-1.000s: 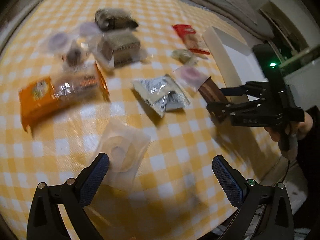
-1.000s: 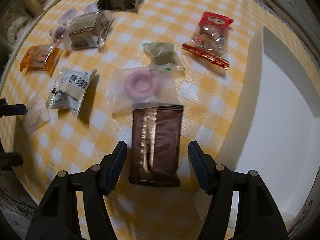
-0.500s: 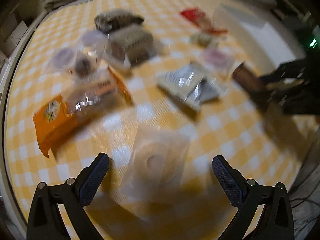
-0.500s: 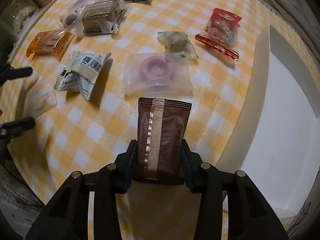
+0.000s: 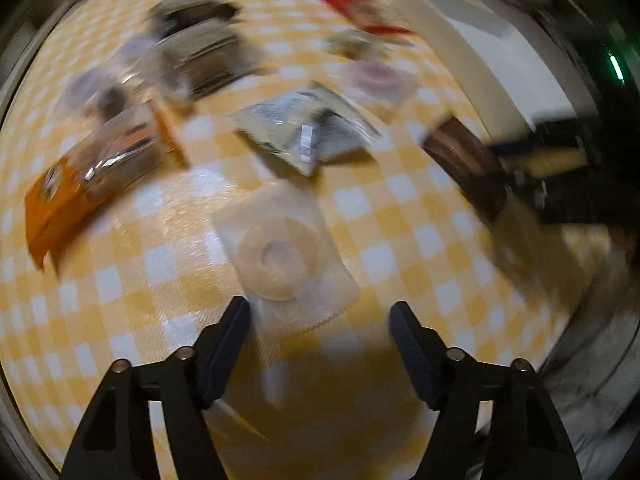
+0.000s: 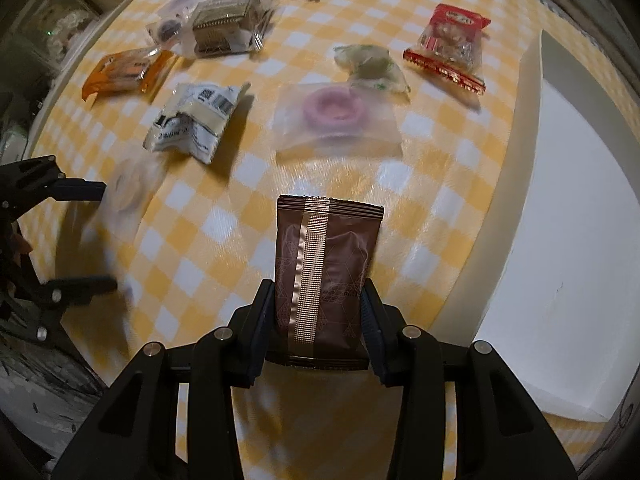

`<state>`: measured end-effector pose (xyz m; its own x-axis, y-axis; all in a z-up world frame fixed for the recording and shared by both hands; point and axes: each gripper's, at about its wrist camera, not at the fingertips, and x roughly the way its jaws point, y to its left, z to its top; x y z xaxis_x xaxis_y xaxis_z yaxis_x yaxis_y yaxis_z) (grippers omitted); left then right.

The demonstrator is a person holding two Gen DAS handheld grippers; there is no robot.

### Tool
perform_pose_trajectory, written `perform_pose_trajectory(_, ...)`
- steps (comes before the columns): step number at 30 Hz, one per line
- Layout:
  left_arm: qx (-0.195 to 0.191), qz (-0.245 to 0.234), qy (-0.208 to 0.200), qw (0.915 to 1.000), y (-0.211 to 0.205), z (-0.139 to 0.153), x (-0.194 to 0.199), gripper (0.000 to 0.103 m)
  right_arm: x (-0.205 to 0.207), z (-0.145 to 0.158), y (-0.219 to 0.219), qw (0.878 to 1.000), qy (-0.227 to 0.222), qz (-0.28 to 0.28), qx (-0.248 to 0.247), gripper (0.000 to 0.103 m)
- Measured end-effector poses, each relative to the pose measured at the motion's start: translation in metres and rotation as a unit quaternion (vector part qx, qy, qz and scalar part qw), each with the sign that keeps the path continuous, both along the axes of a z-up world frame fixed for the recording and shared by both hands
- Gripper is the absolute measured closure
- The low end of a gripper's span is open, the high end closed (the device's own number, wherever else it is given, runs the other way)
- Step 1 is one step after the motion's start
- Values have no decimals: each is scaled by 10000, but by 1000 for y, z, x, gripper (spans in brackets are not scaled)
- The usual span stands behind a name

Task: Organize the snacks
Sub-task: 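Grasp the clear-wrapped round cookie with the left gripper while the right gripper holds the chocolate bar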

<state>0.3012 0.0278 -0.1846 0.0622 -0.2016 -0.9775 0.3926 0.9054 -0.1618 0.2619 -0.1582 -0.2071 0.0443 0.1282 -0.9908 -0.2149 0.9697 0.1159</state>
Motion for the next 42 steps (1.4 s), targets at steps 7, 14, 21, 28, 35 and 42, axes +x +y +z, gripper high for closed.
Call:
perform_pose_trajectory(7,-184,1522,215,9879,16,-1,35,41,8,-16,10,9997,60,-139,-210,53)
perform_pose_trajectory(14,159,2105,-54,9774,13,-1,36,62,15,-38,41,9993,73,-135,-340,60)
perform_pose_trajectory(21,-10,2106,-119,9775,11,6,31,83,15,-28,56,9996,-28,-32,-289,61)
perform_pose_trajectory(28,-344,2602,-44,9649,21,7,27,35,4,1,51,9997,-67,-50,-241,61)
perform_pose_trajectory(35,54,3039,-90,9527,1,1,34,12,7,6,47,9997,-94,-108,-210,61)
perform_pose_trajectory(42,966,2713,-636,9555,-32,-7,28,45,8,12,30,9996,-129,-209,-134,61)
